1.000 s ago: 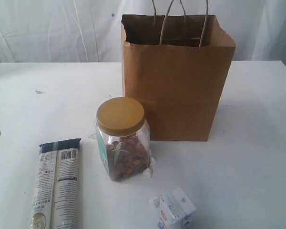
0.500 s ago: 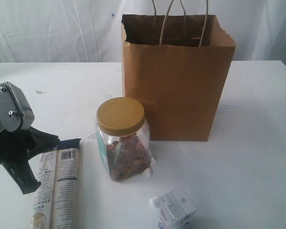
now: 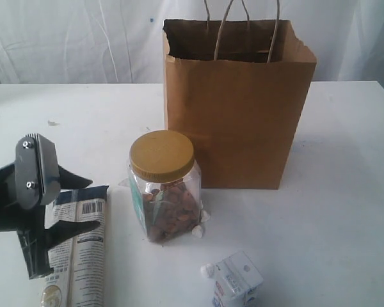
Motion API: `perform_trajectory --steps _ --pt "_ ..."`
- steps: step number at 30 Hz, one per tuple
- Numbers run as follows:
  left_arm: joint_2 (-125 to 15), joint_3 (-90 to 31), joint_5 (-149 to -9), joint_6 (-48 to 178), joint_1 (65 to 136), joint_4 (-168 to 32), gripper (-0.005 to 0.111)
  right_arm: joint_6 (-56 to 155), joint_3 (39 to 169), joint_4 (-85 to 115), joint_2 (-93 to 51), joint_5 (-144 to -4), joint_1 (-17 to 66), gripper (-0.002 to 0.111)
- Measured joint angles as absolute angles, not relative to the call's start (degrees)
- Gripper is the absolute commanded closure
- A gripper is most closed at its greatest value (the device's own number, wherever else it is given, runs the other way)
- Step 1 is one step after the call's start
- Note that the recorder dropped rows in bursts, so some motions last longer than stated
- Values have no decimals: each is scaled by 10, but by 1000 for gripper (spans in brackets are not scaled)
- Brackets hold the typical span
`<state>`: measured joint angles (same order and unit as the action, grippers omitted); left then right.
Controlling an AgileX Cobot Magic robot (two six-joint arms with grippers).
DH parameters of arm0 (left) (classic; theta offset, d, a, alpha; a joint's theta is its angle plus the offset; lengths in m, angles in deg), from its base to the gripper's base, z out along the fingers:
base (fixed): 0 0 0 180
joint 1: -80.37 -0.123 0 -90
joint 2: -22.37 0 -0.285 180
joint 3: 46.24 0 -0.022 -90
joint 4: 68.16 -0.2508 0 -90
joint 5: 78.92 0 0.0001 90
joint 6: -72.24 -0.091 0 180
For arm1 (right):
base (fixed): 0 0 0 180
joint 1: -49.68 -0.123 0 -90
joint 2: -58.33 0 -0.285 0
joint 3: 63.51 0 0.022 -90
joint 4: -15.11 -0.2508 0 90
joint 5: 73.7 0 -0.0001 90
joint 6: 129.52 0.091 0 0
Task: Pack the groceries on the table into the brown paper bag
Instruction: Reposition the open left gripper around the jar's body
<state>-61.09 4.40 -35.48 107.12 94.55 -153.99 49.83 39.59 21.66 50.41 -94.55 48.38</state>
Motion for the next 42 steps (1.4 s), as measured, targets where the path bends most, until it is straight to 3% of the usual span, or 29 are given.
perform_trajectory --steps 2,26,42 --pt "-611 44 -342 1097 946 -1520 1 498 396 217 504 -946 484 108" --pt "-759 44 -165 956 946 -1276 2 498 396 217 504 -946 484 108" --pt "-848 9 -105 972 946 -1268 2 498 396 216 504 -946 484 108"
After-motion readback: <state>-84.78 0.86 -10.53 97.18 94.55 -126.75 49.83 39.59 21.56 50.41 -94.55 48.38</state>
